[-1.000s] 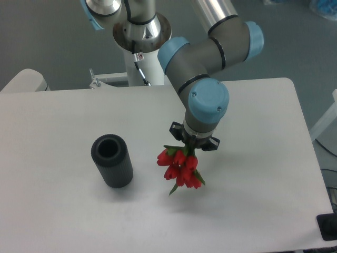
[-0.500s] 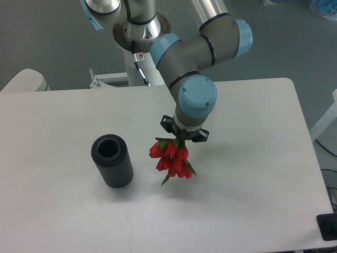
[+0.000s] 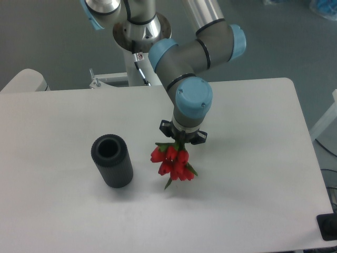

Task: Place the flowers on the table
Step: 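Carry the held tulips toward the black vase and lower them, then lower the tulips onto the table and open the gripper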

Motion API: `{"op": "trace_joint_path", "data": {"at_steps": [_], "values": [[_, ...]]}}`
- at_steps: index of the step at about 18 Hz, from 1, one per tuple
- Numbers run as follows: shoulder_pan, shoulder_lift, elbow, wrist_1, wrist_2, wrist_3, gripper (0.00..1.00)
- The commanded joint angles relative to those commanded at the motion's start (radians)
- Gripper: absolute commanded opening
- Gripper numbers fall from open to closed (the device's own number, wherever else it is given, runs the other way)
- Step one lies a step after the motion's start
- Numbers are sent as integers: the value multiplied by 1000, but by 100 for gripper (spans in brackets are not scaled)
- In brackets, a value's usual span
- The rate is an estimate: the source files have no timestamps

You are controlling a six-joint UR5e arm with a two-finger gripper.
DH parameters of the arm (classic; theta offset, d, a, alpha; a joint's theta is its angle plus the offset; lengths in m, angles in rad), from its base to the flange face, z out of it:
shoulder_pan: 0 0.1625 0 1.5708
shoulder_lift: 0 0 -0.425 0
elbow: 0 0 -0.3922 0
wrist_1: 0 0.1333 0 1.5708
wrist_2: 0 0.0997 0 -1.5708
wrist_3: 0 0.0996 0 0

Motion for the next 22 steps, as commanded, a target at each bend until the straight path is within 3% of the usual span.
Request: {"op": "trace_joint_path", "data": {"at_steps": [10, 16, 20, 21, 22], "values": [[6, -2, -11, 8, 2, 12, 20], [8, -3, -35, 20, 5, 32, 28], [15, -3, -61, 58, 8, 70, 59], [18, -2, -61, 61, 8, 83, 72], [21, 1, -61, 63, 8, 92, 100]]}}
